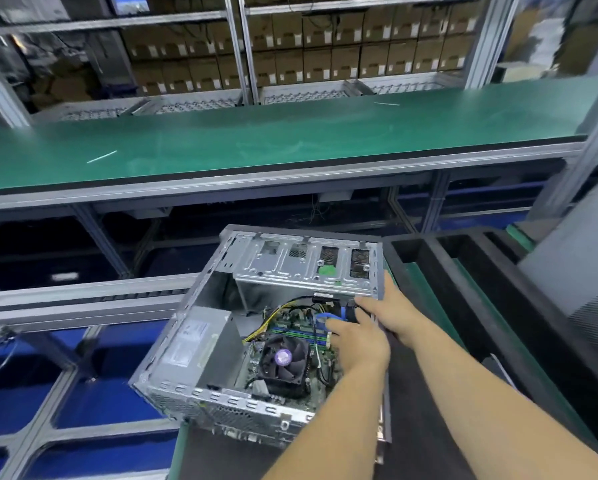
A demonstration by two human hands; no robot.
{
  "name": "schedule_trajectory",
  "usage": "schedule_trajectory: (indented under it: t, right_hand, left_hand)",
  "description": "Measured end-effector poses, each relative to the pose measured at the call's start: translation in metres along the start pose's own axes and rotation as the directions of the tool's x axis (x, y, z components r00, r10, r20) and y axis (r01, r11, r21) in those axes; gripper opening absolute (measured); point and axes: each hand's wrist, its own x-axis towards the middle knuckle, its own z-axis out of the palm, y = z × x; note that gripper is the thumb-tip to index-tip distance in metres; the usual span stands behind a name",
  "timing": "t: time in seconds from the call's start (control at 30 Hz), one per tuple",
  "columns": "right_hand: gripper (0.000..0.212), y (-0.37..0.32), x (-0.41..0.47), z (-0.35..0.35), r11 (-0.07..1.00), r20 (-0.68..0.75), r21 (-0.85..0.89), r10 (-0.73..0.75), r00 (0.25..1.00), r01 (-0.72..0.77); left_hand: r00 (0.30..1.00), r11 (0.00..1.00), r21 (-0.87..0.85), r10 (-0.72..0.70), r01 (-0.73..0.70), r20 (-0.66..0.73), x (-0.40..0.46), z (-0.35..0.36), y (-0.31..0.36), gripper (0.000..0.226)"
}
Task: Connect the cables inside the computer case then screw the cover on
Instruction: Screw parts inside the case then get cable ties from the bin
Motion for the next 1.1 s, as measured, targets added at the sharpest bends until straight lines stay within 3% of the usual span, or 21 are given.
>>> schedule_trajectory:
  t: [0.03, 0.1, 0.2, 0.27, 0.37, 0.43, 0.53, 0.63, 0.7, 0.77, 0.83, 0.93, 1.1]
  right_hand:
    - [0.060, -0.007, 0.003, -0.006, 0.999, -0.001, -0.038, 0.014, 1.000, -0.014]
    - [0.051, -0.011, -0.001, -0.004, 0.991, -0.138, -0.128, 0.006, 0.990, -0.024]
    - [0.072, -0.002, -0.027, 0.023, 0.958, -0.360, -0.247, 0.047, 0.932, -0.144]
    - [0.076, 0.008, -0.049, 0.041, 0.877, -0.347, -0.431, 0.057, 0.936, -0.213]
    - [0.068, 0.008, -0.056, 0.044, 0.749, -0.341, -0.615, 0.030, 0.939, -0.247]
    - [0.072, 0.007, -0.052, 0.042, 0.702, -0.355, -0.659, 0.027, 0.934, -0.271]
    - [0.073, 0.009, -0.044, 0.037, 0.721, -0.347, -0.642, 0.028, 0.937, -0.259]
    - [0.069, 0.005, -0.022, 0.011, 0.759, -0.356, -0.583, 0.084, 0.931, -0.291]
    - [0.053, -0.001, -0.004, -0.012, 0.791, -0.339, -0.549, 0.083, 0.937, -0.269]
    - [0.038, -0.009, 0.008, -0.032, 0.797, -0.309, -0.565, 0.038, 0.950, -0.215]
    - [0.034, -0.014, 0.014, -0.044, 0.783, -0.275, -0.602, -0.015, 0.961, -0.160]
    - [0.042, -0.013, 0.008, -0.046, 0.751, -0.244, -0.642, -0.008, 0.970, -0.155]
    - [0.036, 0.009, -0.010, -0.044, 0.725, -0.353, -0.648, -0.015, 0.935, -0.233]
  left_hand:
    - [1.000, 1.000, -0.015, 0.003, -0.003, 0.011, -0.004, 0.004, 0.004, 0.063]
    - [0.997, 0.999, 0.026, 0.030, -0.032, 0.074, -0.006, -0.004, 0.008, 0.064]
    - [0.969, 0.898, 0.375, 0.176, -0.230, 0.174, 0.006, -0.049, 0.014, 0.060]
    - [0.942, 0.760, 0.563, 0.314, -0.324, 0.118, 0.016, -0.084, 0.024, 0.057]
    - [0.883, 0.637, 0.671, 0.466, -0.379, 0.056, 0.026, -0.110, 0.036, 0.049]
    - [0.844, 0.600, 0.681, 0.534, -0.421, 0.052, 0.034, -0.116, 0.038, 0.044]
    - [0.776, 0.471, 0.775, 0.629, -0.422, 0.040, 0.051, -0.132, 0.032, 0.039]
    - [0.747, 0.401, 0.838, 0.664, -0.370, 0.012, 0.069, -0.155, 0.019, 0.049]
    - [0.732, 0.361, 0.869, 0.681, -0.339, 0.003, 0.079, -0.171, 0.010, 0.057]
    - [0.760, 0.324, 0.897, 0.650, -0.300, 0.020, 0.085, -0.183, 0.000, 0.065]
    - [0.820, 0.368, 0.889, 0.572, -0.274, 0.016, 0.088, -0.191, -0.009, 0.072]
    - [0.884, 0.454, 0.850, 0.467, -0.267, 0.028, 0.088, -0.192, -0.015, 0.079]
    - [0.844, 0.375, 0.874, 0.532, -0.309, 0.070, 0.095, -0.186, -0.009, 0.080]
